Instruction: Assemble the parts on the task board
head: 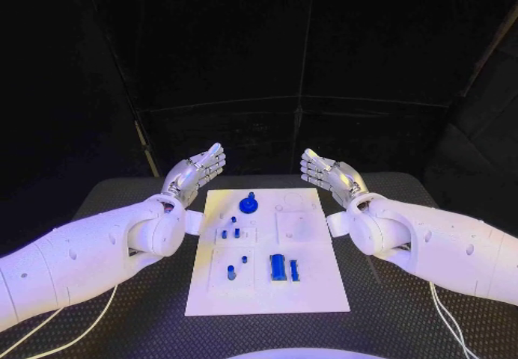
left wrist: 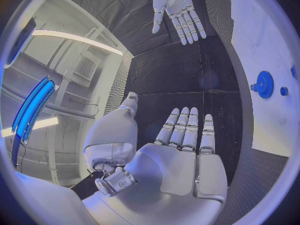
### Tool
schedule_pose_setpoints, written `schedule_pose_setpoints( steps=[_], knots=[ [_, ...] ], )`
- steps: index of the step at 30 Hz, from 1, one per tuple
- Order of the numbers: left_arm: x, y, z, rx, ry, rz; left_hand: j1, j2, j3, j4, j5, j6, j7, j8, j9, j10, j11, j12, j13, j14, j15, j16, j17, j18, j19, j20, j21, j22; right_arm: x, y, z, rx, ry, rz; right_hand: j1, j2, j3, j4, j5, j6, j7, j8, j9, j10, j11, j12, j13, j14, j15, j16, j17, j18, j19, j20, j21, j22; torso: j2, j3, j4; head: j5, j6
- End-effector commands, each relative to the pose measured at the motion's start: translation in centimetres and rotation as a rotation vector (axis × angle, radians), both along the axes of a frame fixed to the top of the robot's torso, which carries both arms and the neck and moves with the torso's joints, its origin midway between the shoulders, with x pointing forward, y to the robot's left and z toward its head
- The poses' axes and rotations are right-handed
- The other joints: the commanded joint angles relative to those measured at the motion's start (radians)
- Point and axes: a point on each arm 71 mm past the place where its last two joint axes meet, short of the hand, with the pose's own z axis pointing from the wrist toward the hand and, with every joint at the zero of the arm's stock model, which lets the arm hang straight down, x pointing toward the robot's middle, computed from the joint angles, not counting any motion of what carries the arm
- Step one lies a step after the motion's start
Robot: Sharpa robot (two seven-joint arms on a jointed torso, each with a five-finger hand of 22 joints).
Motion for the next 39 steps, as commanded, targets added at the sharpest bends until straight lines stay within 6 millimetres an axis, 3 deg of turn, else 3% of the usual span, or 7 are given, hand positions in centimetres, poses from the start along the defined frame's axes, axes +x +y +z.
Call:
schedule_pose_setpoints(
  steps=[1, 3, 4, 6, 7, 9, 39],
  knots=[
    [-0.6, -0.2, 0.7, 0.025, -0.019, 0.160, -0.214, 0.003, -0.036, -0.005, -0.020, -0.148, -0.039, -0.008, -0.004, -0.155, -0.046, -0.007, -0.004, -0.140, -0.026, -0.008, -0.086, -0.032, -0.084, -0.045, -0.009, -0.036, -0.5, -0.4, 1.1, 0.039, -0.035, -0.179, -0.217, -0.002, -0.003, -0.001, -0.053, -0.158, -0.053, -0.008, -0.016, -0.168, -0.046, -0.011, -0.005, -0.166, -0.024, -0.008, -0.010, -0.035, -0.135, -0.042, -0.026, -0.044, -0.009, 0.0066, 0.0073, 0.005, 0.047],
    [-1.1, -0.8, 0.9, 0.030, -0.018, 0.182, -0.255, 0.003, -0.036, -0.005, -0.020, -0.176, -0.039, -0.008, -0.004, -0.185, -0.046, -0.007, -0.004, -0.167, -0.026, -0.008, -0.086, -0.108, -0.099, -0.055, -0.009, -0.112, -1.0, -0.1, 1.4, 0.043, -0.036, -0.202, -0.256, -0.002, -0.003, -0.001, -0.053, -0.186, -0.053, -0.008, -0.016, -0.198, -0.046, -0.011, -0.005, -0.196, -0.024, -0.008, -0.010, -0.116, -0.159, -0.049, -0.026, -0.052, -0.012, 0.0083, 0.0092, 0.007, 0.066],
    [-1.3, -1.1, 1.0, 0.032, -0.017, 0.189, -0.271, 0.003, -0.036, -0.005, -0.020, -0.187, -0.039, -0.008, -0.004, -0.196, -0.046, -0.007, -0.004, -0.178, -0.026, -0.008, -0.086, -0.108, -0.105, -0.057, -0.009, -0.112, -1.1, -0.1, 1.5, 0.044, -0.036, -0.210, -0.272, -0.002, -0.003, -0.001, -0.053, -0.197, -0.053, -0.008, -0.016, -0.210, -0.046, -0.011, -0.005, -0.208, -0.024, -0.008, -0.010, -0.046, -0.169, -0.052, -0.026, -0.056, -0.013, 0.0089, 0.0098, 0.007, 0.073],
    [-1.7, -1.4, 1.2, 0.036, -0.016, 0.202, -0.303, 0.003, -0.036, -0.005, -0.020, -0.209, -0.039, -0.008, -0.004, -0.219, -0.046, -0.007, -0.004, -0.198, -0.026, -0.008, -0.086, -0.108, -0.117, -0.065, -0.009, -0.112, -1.4, 0.1, 1.7, 0.046, -0.035, -0.222, -0.303, -0.002, -0.003, -0.001, -0.053, -0.220, -0.053, -0.008, -0.016, -0.234, -0.046, -0.011, -0.005, -0.232, -0.024, -0.008, -0.010, -0.116, -0.188, -0.059, -0.026, -0.062, -0.014, 0.0097, 0.0107, 0.008, 0.082],
    [-1.8, -1.6, 1.2, 0.037, -0.015, 0.207, -0.317, 0.003, -0.036, -0.005, -0.020, -0.219, -0.039, -0.008, -0.004, -0.229, -0.046, -0.007, -0.004, -0.207, -0.026, -0.008, -0.086, -0.108, -0.123, -0.067, -0.009, -0.112, -1.5, 0.1, 1.7, 0.046, -0.035, -0.226, -0.317, -0.002, -0.003, -0.001, -0.053, -0.230, -0.053, -0.008, -0.016, -0.245, -0.046, -0.011, -0.005, -0.242, -0.024, -0.008, -0.010, -0.116, -0.197, -0.131, -0.026, -0.065, -0.014, 0.0100, 0.0111, 0.009, 0.085],
    [-2.0, -1.8, 1.3, 0.040, -0.014, 0.215, -0.341, 0.003, -0.036, -0.005, -0.020, -0.235, -0.039, -0.008, -0.004, -0.247, -0.046, -0.007, -0.004, -0.223, -0.026, -0.008, -0.086, -0.108, -0.131, -0.141, -0.009, -0.112, -1.6, 0.2, 1.8, 0.046, -0.035, -0.232, -0.343, -0.002, -0.003, -0.001, -0.053, -0.249, -0.053, -0.008, -0.016, -0.265, -0.046, -0.011, -0.005, -0.262, -0.024, -0.008, -0.010, -0.116, -0.213, -0.131, -0.026, -0.137, -0.015, 0.0103, 0.0114, 0.009, 0.088],
    [-2.2, -1.9, 1.4, 0.042, -0.013, 0.220, -0.671, 0.003, -0.036, -0.005, -0.020, -0.463, -0.039, -0.008, -0.004, -0.486, -0.046, -0.007, -0.004, -0.440, -0.026, -0.008, -0.086, -0.108, -0.262, -0.141, -0.009, -0.112, -1.7, 0.2, 1.8, 0.046, -0.035, -0.233, -0.675, -0.002, -0.003, -0.001, -0.053, -0.489, -0.053, -0.008, -0.016, -0.522, -0.046, -0.011, -0.005, -0.516, -0.024, -0.008, -0.010, -0.116, -0.419, -0.131, -0.026, -0.137, -0.015, 0.0104, 0.0114, 0.009, 0.088]
  ],
)
